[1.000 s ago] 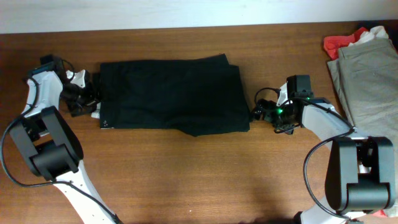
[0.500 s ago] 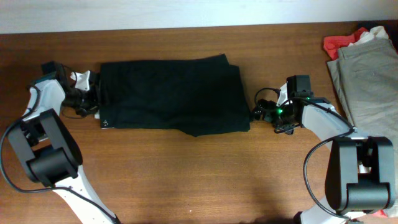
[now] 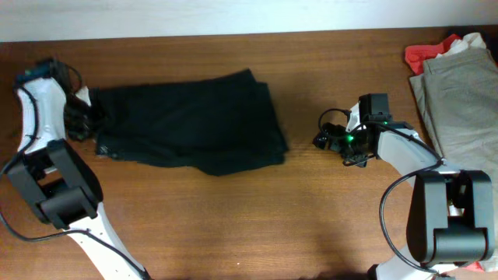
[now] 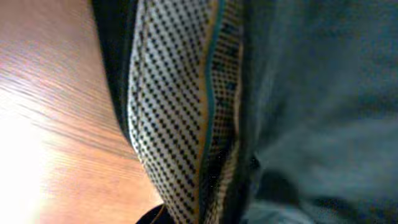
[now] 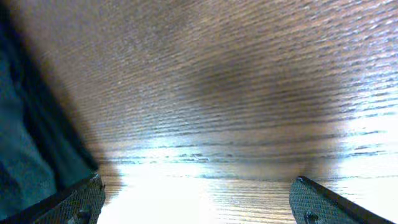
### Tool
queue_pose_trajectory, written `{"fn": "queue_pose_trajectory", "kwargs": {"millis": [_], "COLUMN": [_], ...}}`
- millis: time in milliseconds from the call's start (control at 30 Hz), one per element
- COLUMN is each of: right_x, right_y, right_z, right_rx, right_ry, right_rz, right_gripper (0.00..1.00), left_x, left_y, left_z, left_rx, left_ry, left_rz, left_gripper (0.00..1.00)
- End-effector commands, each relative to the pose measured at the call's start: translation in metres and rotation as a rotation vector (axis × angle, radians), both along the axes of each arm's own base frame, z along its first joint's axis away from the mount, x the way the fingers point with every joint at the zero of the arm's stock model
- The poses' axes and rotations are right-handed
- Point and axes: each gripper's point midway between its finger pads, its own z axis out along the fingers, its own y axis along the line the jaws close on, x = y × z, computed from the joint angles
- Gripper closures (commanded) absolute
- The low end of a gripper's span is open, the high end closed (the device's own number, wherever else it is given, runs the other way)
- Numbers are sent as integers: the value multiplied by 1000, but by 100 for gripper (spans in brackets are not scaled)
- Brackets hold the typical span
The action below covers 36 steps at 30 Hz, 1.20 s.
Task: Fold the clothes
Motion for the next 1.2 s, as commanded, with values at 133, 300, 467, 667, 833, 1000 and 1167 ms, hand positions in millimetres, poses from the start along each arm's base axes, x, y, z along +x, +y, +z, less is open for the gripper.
{"fn": "queue_pose_trajectory", "kwargs": {"millis": [133, 300, 467, 667, 833, 1000, 1167], "right_x": [3, 3, -2, -5, -5, -9, -5], "right_y": [4, 4, 8, 12, 12, 33, 95], "right_z": [-1, -4, -38, -46, -47, -46, -40], "right_rx": [1, 1, 7, 11, 11, 10, 34], "right_ry": [-7, -3, 69, 88, 91, 93, 33], "right_rz": [19, 19, 30, 38, 37, 90, 142], "right_gripper": [1, 1, 1, 5, 46, 55, 54], "left_x": [27, 34, 35, 37, 43, 42, 35], "left_y": [-110, -219, -308, -363, -350, -275, -310], "left_z": [110, 113, 121, 132, 133, 176, 218], "left_rx": [72, 145, 132, 108, 236, 475, 271], "left_ry": [-193, -265, -400, -520, -523, -460, -595], "left_rz": [-239, -504, -719, -807, -790, -688, -762], "left_gripper": [100, 100, 100, 100, 100, 100, 100]}}
